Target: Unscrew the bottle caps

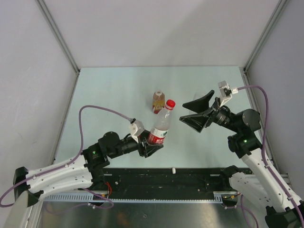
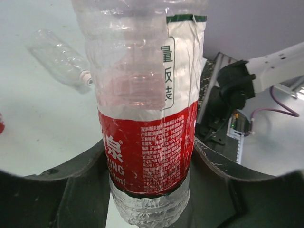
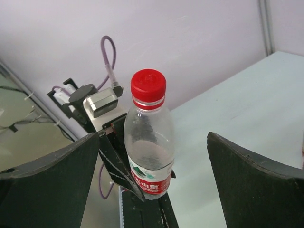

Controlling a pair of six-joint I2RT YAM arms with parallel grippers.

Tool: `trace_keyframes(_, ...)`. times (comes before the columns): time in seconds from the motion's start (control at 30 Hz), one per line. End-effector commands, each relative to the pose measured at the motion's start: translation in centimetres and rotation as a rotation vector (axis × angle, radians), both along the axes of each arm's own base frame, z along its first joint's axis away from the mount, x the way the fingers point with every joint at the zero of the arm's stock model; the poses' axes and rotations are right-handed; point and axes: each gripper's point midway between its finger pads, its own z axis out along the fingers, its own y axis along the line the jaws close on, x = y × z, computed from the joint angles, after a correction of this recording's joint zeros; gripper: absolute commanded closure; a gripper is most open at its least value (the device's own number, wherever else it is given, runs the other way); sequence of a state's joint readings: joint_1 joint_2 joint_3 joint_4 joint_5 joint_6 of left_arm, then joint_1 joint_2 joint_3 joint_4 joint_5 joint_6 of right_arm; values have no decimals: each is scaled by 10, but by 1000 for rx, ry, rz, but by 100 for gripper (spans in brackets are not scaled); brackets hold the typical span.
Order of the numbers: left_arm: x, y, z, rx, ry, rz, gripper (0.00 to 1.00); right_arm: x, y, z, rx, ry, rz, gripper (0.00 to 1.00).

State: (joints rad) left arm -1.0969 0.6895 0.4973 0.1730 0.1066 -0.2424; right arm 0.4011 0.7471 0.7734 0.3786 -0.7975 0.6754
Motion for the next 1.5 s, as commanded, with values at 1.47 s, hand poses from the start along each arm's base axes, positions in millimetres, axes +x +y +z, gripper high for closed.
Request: trace_keyframes(1.47,64,8,-73,624,-14,657,100,117,11,-95,-72,600,-216,23)
